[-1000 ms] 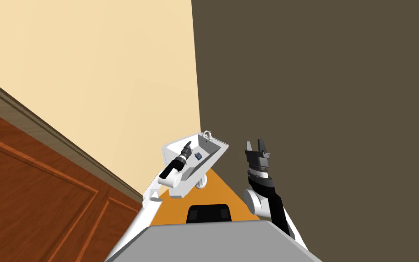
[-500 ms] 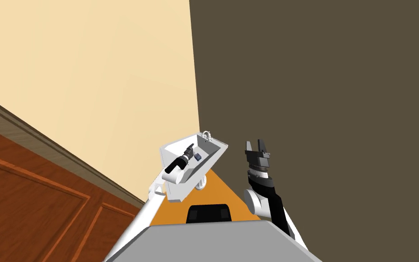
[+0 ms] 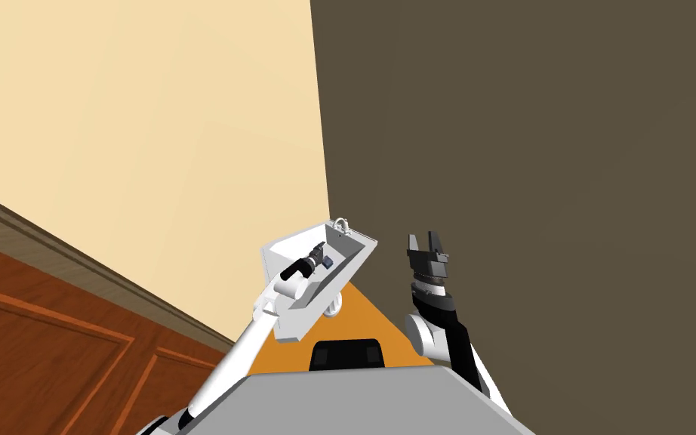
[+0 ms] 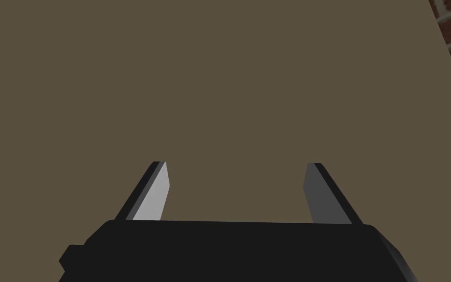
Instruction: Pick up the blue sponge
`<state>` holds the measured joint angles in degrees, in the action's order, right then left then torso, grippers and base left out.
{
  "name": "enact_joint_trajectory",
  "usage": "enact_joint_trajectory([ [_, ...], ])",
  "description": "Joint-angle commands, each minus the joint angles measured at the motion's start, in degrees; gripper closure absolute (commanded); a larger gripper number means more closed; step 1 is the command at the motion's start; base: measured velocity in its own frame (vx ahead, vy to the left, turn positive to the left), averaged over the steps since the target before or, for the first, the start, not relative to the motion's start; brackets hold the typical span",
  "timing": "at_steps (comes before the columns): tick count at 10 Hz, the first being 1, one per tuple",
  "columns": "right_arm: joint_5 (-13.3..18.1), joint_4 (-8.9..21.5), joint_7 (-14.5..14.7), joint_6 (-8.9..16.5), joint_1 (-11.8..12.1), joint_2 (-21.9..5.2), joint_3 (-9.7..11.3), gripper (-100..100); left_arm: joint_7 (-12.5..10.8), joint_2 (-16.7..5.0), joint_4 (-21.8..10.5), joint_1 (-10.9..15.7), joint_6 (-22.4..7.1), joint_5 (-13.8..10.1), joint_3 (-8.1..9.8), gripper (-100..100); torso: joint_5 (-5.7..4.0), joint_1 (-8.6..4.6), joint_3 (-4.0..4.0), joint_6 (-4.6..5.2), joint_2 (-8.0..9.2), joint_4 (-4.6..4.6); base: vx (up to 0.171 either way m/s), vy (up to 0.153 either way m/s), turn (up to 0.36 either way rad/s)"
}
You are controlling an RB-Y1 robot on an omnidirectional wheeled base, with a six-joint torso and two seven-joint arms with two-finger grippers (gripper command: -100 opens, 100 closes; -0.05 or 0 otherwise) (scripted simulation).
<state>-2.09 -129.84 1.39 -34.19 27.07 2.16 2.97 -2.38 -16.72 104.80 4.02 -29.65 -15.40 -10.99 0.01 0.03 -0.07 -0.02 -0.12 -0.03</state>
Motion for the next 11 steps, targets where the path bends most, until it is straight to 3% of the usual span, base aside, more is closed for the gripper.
enact_joint_trajectory([
  [1, 0.0, 0.0, 0.0, 0.0, 0.0, 0.0, 0.0, 0, 0.22, -0.06, -1.05, 1.17, -2.86, -0.49, -0.32, -100, 0.0, 0.0, 0.0, 0.0, 0.0, 0.0, 0.025, 0.014, -0.047],
  [2, 0.0, 0.0, 0.0, 0.0, 0.0, 0.0, 0.0, 0, 0.22, -0.06, -1.05, 1.17, -3.85, -0.49, -0.32, -100, 0.0, 0.0, 0.0, -0.02, 0.01, 0.0, 0.01, 0.006, 0.001],
  [3, 0.0, 0.0, 0.0, 0.0, 0.0, 0.0, 0.0, 0, 0.59, -0.57, -3.01, 3.17, -5.76, -1.79, -0.98, -100, 0.0, -0.02, 0.03, -0.02, 0.06, 0.01, 0.018, 0.008, -0.075],
  [5, 0.0, 0.0, 0.0, 0.0, 0.0, 0.0, 0.0, 0, 0.59, -0.57, -3.01, 3.17, -7.85, -1.79, -0.98, -100, 0.0, -0.02, 0.03, -0.02, 0.05, 0.01, 0.014, 0.006, -0.02],
  [8, 0.0, 0.0, 0.0, 0.0, 0.0, 0.0, 0.0, 0, 1.34, -1.51, -6.86, 7.11, -13.59, -4.35, -2.3, -100, 0.0, -0.01, 0.02, -0.03, 0.04, 0.0, 0.024, 0.011, -0.067],
  [11, 0.0, 0.0, 0.0, 0.0, 0.0, 0.0, 0.0, 0, 1.7, -1.94, -8.73, 9.04, -18.69, -5.62, -2.95, -100, 0.0, 0.0, 0.0, -0.01, 0.0, 0.0, 0.025, 0.014, -0.049],
])
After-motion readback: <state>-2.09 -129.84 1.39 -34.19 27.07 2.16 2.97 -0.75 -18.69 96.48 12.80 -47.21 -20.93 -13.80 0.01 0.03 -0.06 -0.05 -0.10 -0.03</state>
